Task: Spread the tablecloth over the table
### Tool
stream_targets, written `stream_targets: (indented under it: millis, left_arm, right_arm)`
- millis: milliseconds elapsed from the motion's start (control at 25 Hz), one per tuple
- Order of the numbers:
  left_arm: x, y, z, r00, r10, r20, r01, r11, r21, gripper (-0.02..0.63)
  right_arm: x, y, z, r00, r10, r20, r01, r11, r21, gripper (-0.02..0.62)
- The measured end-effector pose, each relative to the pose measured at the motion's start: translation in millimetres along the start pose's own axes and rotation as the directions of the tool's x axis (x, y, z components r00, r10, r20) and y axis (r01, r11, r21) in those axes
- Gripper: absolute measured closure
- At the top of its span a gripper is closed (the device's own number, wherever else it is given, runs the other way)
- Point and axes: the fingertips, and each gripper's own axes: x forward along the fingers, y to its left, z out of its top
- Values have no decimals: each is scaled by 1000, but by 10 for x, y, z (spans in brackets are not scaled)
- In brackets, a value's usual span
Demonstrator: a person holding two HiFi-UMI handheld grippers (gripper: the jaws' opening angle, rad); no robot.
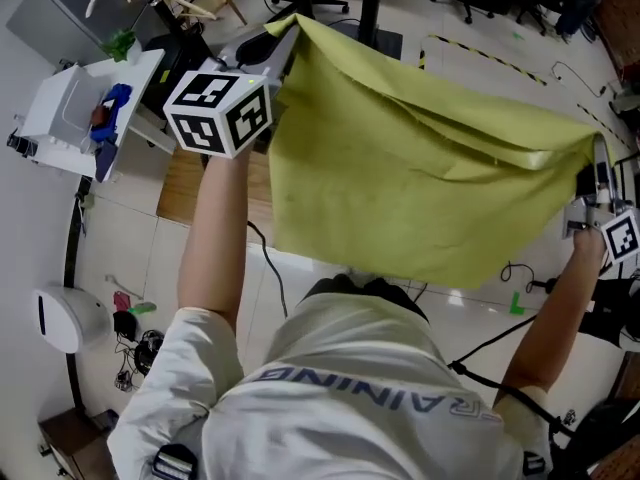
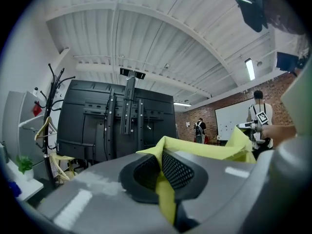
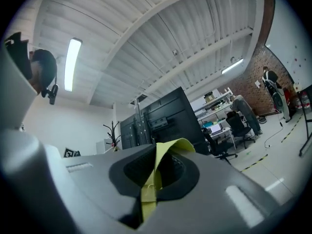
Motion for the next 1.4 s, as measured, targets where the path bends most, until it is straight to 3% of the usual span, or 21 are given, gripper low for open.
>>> stream_targets:
  millis: [240, 440, 560, 960, 1400]
  left_arm:
    - [592, 188, -300, 997, 23, -80, -23, 1000, -1, 595]
    - [992, 287, -502, 991, 73, -115, -73, 997, 3, 595]
    - [1184, 318, -678, 985, 110, -131, -110, 994, 4, 595]
    - [1812, 505, -1289, 956, 187, -225, -187, 982, 22, 595]
    - [2472, 815, -1979, 927, 170, -334, -178, 984, 8, 595]
  right_arm:
    - [474, -610, -388, 989, -73, -131, 79, 996, 43, 586]
    - [845, -968, -630, 970, -65, -235, 46, 995, -86, 586]
    - [1024, -1118, -823, 958, -52, -282, 23, 994, -104, 587]
    - [1621, -1738, -1411, 933, -56, -355, 27, 996, -87, 586]
    - [1893, -2419, -1955, 900, -137, -413, 132, 990, -41, 586]
